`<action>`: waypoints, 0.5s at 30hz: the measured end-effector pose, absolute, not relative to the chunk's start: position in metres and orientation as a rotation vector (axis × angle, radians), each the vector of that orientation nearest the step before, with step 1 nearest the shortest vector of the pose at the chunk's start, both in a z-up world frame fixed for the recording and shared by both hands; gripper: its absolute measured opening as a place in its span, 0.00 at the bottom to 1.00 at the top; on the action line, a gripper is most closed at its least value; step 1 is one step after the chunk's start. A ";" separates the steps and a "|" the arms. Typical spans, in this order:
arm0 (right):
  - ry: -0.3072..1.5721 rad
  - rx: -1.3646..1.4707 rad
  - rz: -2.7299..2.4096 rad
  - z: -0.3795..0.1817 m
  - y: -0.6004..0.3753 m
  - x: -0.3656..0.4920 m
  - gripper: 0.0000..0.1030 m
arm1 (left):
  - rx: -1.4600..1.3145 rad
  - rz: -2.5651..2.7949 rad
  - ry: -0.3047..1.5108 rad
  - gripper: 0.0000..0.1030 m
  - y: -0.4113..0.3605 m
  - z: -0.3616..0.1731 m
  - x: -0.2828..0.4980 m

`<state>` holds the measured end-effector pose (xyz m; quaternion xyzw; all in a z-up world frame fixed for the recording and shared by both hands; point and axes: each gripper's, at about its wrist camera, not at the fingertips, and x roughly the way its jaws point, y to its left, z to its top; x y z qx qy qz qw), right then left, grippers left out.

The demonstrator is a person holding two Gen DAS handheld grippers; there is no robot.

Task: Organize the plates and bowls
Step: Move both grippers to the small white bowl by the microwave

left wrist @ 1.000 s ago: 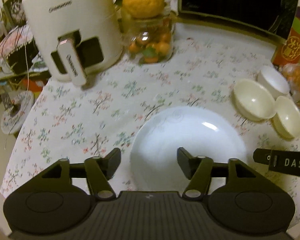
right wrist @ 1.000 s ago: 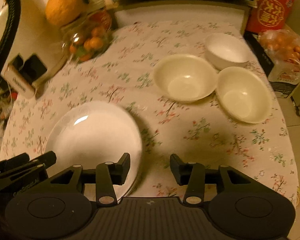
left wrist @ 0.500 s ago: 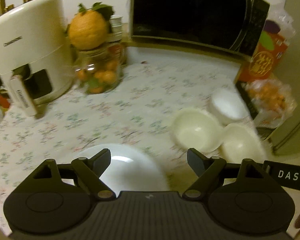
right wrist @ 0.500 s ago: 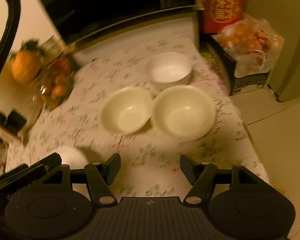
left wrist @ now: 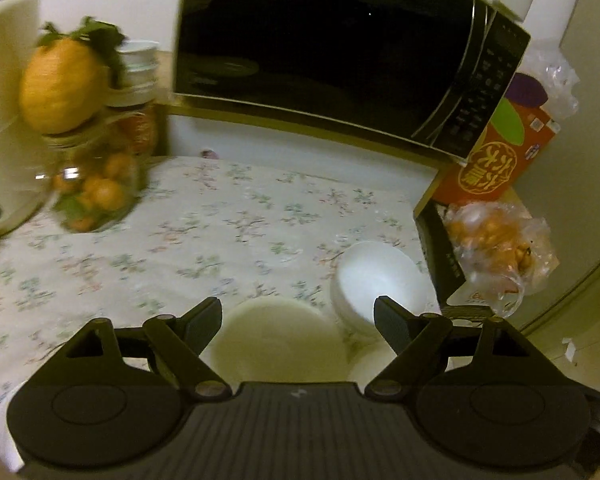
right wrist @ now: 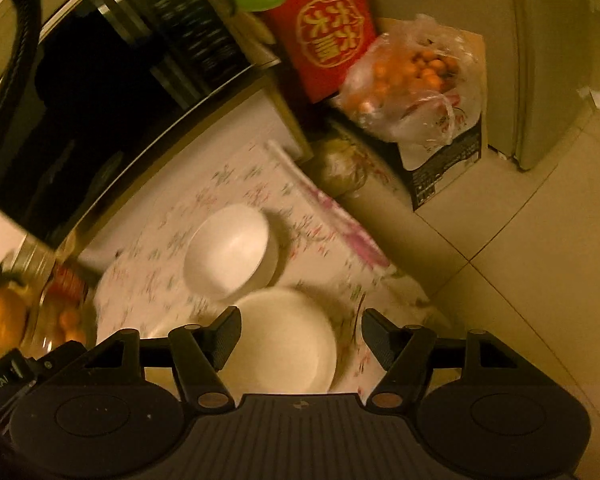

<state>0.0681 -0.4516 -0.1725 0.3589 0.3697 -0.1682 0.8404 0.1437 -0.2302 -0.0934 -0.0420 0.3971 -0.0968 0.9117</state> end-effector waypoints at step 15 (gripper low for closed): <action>0.769 0.758 -0.295 -0.199 -0.477 0.131 0.54 | -0.066 -0.262 0.893 0.55 -0.266 -0.142 0.200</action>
